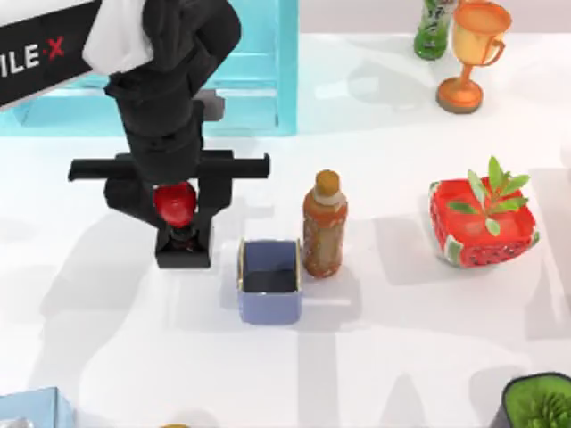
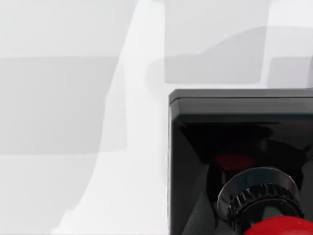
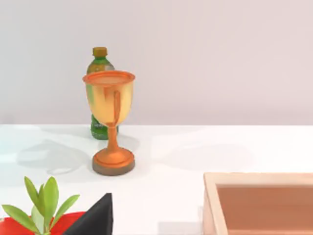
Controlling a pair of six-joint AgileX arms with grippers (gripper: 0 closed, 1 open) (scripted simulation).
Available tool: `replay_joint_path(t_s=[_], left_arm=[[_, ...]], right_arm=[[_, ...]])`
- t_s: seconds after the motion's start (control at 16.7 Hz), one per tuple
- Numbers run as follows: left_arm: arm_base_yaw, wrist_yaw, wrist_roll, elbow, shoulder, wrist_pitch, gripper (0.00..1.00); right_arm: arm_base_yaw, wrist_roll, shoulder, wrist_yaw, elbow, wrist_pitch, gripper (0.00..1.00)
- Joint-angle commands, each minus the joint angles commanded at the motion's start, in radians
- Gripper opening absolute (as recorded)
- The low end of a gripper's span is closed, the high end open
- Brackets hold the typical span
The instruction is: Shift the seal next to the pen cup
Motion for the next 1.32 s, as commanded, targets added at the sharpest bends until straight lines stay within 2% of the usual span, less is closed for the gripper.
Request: replay_joint_path(t_s=[0.42,1.2,1.32], left_arm=[[-0.002,0.000,-0.001,-0.030,0.007,0.036,0.00],[-0.002,0.000,-0.001,-0.030,0.007,0.036,0.98],[-0.002,0.000,-0.001,-0.030,0.007,0.036,1.00]], right_arm=[[0.000,0.000,0.000,0.000,0.000,0.000,1.00],[0.000,0.000,0.000,0.000,0.000,0.000,1.00],[0.000,0.000,0.000,0.000,0.000,0.000,1.00]])
